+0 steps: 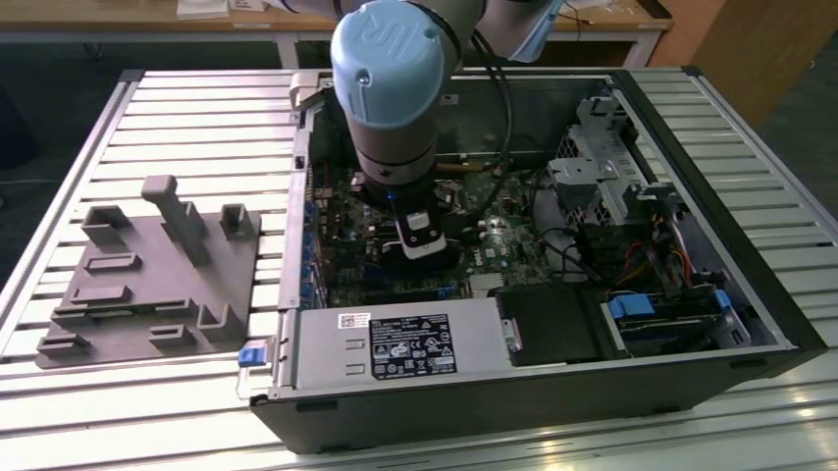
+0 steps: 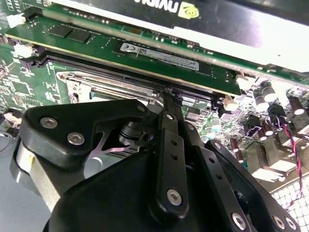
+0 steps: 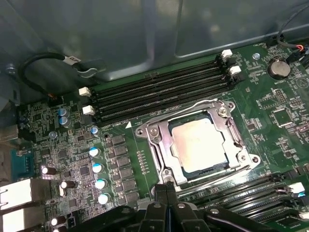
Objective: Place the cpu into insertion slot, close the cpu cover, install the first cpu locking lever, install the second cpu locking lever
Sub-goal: 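Install the second cpu locking lever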
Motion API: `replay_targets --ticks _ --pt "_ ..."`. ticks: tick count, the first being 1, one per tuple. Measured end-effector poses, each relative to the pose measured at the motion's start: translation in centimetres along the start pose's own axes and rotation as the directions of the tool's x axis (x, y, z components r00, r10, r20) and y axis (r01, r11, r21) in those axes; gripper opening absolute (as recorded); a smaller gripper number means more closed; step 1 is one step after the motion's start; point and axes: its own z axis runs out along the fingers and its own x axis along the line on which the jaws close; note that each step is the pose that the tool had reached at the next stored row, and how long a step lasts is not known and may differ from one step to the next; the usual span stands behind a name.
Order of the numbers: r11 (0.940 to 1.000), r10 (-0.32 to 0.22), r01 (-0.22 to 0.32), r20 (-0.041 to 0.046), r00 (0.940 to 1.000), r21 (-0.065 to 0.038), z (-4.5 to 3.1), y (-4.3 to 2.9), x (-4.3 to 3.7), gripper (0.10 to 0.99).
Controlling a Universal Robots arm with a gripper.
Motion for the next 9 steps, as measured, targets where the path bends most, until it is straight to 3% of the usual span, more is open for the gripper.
replay_targets --ticks 9 --pt "1.0 0.0 0.0 0.0 1.0 0.0 0.27 -0.18 0.31 0.106"
